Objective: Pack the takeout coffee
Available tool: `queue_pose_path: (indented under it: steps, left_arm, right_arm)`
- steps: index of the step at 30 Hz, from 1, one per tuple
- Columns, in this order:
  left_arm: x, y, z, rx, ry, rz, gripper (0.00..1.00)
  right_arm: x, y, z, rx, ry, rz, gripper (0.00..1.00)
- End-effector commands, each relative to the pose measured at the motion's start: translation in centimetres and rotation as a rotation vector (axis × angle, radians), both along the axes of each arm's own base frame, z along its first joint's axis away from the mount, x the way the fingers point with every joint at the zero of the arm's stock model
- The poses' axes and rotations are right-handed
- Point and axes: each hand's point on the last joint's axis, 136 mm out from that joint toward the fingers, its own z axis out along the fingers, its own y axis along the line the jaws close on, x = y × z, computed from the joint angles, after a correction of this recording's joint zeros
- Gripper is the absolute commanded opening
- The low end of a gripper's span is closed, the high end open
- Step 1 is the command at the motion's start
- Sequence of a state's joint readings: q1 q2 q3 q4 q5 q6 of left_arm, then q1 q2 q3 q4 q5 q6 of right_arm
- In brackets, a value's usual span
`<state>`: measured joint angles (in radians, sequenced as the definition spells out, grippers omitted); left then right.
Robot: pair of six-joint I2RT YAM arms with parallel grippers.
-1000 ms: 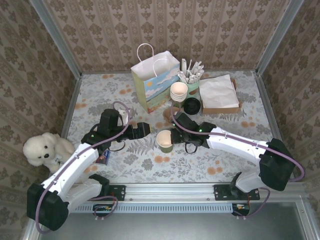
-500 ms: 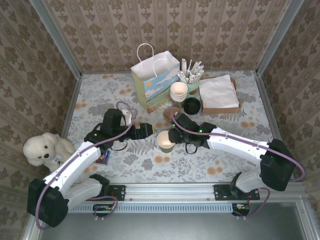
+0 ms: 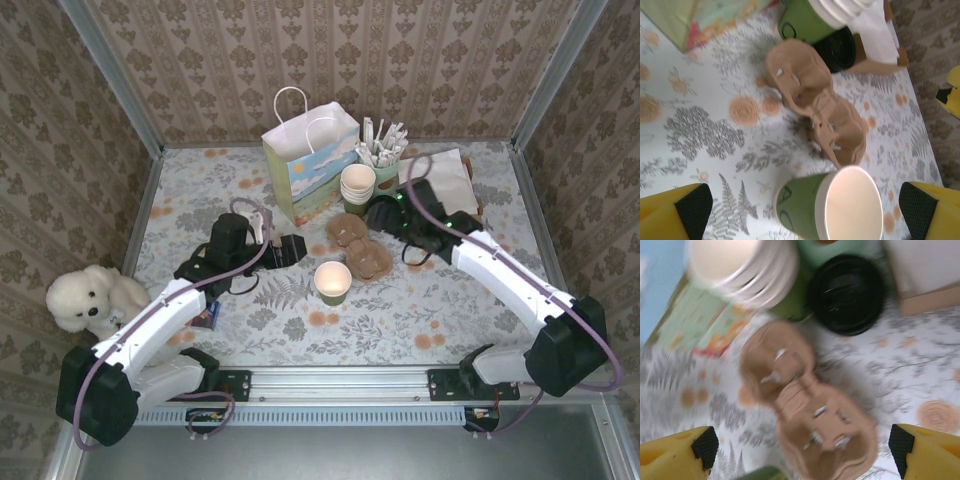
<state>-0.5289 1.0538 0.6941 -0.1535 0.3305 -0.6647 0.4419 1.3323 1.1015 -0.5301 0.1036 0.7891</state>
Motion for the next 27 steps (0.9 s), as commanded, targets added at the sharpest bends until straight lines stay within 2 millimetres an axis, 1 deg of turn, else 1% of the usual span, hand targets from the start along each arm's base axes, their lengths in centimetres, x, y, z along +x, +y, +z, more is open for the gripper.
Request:
queue_pose_path:
  steps: [1, 4, 5, 7, 8, 10, 12, 13, 15, 17, 20, 23, 27]
  left_arm:
    - [2.2, 1.0, 1.5, -0.01, -0.073, 0.126, 1.0]
    - [2.4, 2.5, 1.1, -0.001, -0.082, 0.215, 1.0]
    - [2.4, 2.9, 0.9, -0.003, -0.085, 0.237, 1.0]
    - [2.3, 3.6, 0.5, -0.018, -0.083, 0.283, 1.0]
    - [2.3, 3.8, 0.2, -0.022, -0.079, 0.292, 1.0]
    - [2.2, 3.9, -0.1, -0.028, -0.07, 0.298, 1.0]
    - [2.1, 3.7, -0.1, -0.028, -0.063, 0.286, 1.0]
    - [2.2, 3.6, 0.0, -0.026, -0.06, 0.28, 1.0]
    - [2.2, 3.4, 0.0, -0.021, -0.055, 0.267, 1.0]
    - [2.2, 3.3, 0.0, -0.02, -0.053, 0.265, 1.0]
    - [2.3, 3.4, -0.1, -0.018, -0.053, 0.266, 1.0]
    - [2.3, 3.4, -0.3, -0.012, -0.05, 0.266, 1.0]
    - [2.4, 3.5, -0.5, -0.007, -0.043, 0.267, 1.0]
  right_arm:
    - [0.4, -2.6, -2.0, 0.107, 0.081, -0.214, 0.91]
    - [2.2, -3.3, -2.1, 0.129, 0.036, -0.305, 0.88]
    - [2.5, -3.4, -2.9, 0.129, 0.056, -0.33, 0.86]
    - [3.2, -3.8, -3.8, 0.144, 0.091, -0.392, 0.78]
    - [3.6, -3.9, -3.9, 0.132, 0.088, -0.41, 0.75]
    - [4.6, -4.0, -3.8, 0.104, 0.054, -0.445, 0.73]
    - [5.5, -4.0, -4.2, 0.116, 0.04, -0.485, 0.72]
    - [6.0, -4.0, -4.6, 0.121, 0.035, -0.502, 0.7]
    - [7.0, -3.8, -5.2, 0.118, 0.021, -0.507, 0.65]
    - [7.9, -3.7, -6.0, 0.072, 0.041, -0.497, 0.58]
    - [8.6, -3.1, -7.8, 0.018, 0.099, -0.461, 0.5]
    - [9.3, -2.4, -9.4, 0.012, 0.124, -0.426, 0.48]
    - [9.9, -3.0, -10.3, -0.041, 0.124, -0.429, 0.43]
